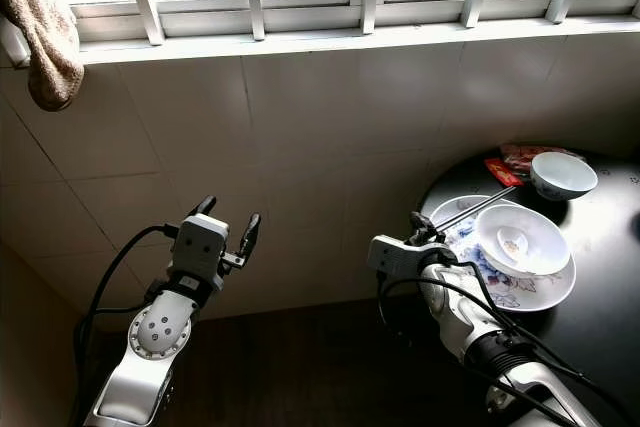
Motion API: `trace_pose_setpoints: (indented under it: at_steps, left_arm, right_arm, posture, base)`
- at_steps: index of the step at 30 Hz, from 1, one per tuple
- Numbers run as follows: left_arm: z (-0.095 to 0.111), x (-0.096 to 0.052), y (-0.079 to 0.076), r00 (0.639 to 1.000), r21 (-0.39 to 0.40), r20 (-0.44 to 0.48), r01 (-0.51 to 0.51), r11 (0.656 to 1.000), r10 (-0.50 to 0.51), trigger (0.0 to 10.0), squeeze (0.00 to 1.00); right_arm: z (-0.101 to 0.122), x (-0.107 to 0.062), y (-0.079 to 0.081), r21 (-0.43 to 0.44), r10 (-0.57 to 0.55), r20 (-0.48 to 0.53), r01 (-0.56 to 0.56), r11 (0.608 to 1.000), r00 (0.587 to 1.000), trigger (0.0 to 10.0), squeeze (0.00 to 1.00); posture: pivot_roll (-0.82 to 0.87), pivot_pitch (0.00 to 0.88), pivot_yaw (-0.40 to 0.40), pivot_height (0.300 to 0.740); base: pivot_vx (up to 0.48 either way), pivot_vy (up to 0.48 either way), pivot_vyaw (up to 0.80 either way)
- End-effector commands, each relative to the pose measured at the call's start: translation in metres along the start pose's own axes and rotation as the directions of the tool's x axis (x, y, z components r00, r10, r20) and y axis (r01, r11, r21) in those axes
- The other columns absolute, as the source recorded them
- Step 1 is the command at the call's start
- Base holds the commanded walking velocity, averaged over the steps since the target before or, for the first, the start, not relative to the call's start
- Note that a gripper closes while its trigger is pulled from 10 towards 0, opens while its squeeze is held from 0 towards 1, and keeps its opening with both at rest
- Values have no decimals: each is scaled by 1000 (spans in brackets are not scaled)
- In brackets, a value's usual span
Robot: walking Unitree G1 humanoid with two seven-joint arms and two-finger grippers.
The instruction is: Kitchen organization
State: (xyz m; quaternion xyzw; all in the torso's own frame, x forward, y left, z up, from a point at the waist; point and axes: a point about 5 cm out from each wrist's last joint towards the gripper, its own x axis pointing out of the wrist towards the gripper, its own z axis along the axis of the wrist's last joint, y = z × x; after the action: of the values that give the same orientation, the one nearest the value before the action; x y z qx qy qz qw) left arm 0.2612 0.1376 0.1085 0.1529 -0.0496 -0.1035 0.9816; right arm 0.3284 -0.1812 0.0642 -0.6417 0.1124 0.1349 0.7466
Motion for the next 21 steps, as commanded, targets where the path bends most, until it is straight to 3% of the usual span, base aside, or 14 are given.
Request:
trace_pose_setpoints:
  at_steps: [1, 3, 4, 15, 21]
  left_arm:
    - [5, 1, 1, 1000, -6, 16, -7, 1000, 7, 10000, 0]
    - [5, 1, 1, 1000, -6, 16, -6, 1000, 6, 10000, 0]
    - [5, 2, 1, 1000, -6, 16, -6, 1000, 6, 10000, 0]
    - [5, 1, 1, 1000, -8, 14, -7, 1000, 7, 10000, 0]
    - [5, 1, 0, 1000, -8, 13, -8, 1000, 8, 10000, 0]
  right_arm:
    - [0, 2, -5, -4, -23, -4, 23, 1000, 1000, 2745, 0]
    - [0, 2, -5, -5, -26, -3, 26, 1000, 1000, 2196, 0]
    - [0, 2, -5, -5, -27, -3, 27, 1000, 1000, 0, 0]
    - [0, 2, -6, -40, -51, 3, 51, 998, 999, 0, 0]
    - [1, 1, -10, -125, -111, 26, 114, 986, 993, 0, 0]
  posture:
    - [103, 0, -36, 740]
    - [103, 0, -36, 740]
    - [103, 0, -36, 740]
    - [102, 0, -37, 740]
    - [101, 0, -37, 740]
  base:
    - [0, 0, 0]
    - [0, 0, 0]
    - [0, 0, 0]
    - [0, 0, 0]
    - [0, 0, 0]
